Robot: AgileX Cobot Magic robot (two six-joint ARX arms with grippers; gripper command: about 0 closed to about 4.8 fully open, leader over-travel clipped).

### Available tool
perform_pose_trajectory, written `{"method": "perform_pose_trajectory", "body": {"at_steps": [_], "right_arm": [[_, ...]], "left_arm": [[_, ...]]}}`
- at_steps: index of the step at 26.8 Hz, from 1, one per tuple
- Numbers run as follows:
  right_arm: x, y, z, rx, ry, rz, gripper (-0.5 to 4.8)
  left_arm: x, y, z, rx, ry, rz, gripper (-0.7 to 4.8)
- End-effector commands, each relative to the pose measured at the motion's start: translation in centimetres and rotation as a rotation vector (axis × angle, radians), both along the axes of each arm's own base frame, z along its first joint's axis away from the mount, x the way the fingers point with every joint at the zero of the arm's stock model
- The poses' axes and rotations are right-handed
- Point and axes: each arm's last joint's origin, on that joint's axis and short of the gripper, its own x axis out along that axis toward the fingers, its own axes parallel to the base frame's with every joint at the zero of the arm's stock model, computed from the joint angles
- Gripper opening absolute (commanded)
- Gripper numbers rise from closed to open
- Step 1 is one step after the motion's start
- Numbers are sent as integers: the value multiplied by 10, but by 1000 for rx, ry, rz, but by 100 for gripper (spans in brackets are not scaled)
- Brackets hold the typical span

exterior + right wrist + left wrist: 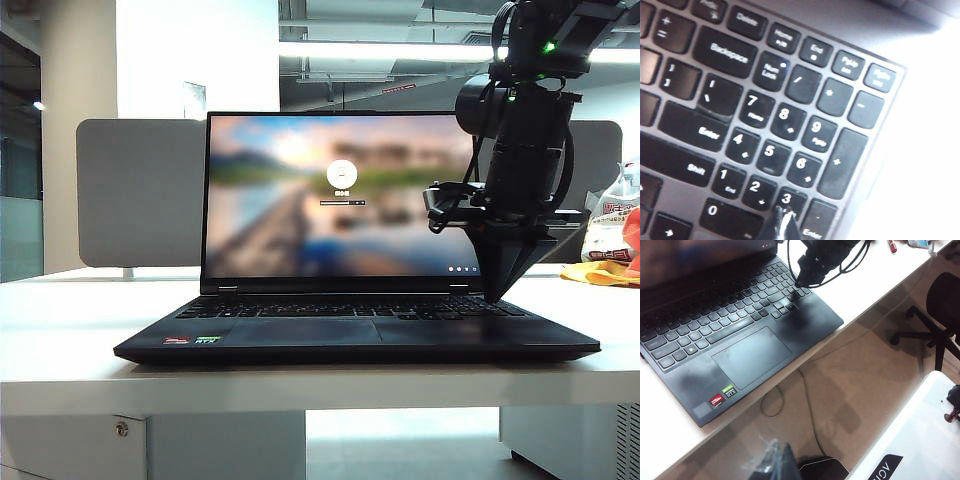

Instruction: Open the lid of the laptop and use the keypad to enter the password "123".

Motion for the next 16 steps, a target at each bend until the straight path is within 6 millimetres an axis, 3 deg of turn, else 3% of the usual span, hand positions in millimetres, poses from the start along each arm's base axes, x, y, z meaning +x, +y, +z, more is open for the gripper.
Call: {"method": "perform_pose_trajectory", "body": {"at_steps": [1,16], "right_arm": [[1,-3,2,-3,-10,-7,-6],[3,-2,-17,-1,68,1,-6]], "left_arm": [[-1,0,2,-6,-9,-8,-6],[-1,0,2,-7,-13,-7,-6]]}}
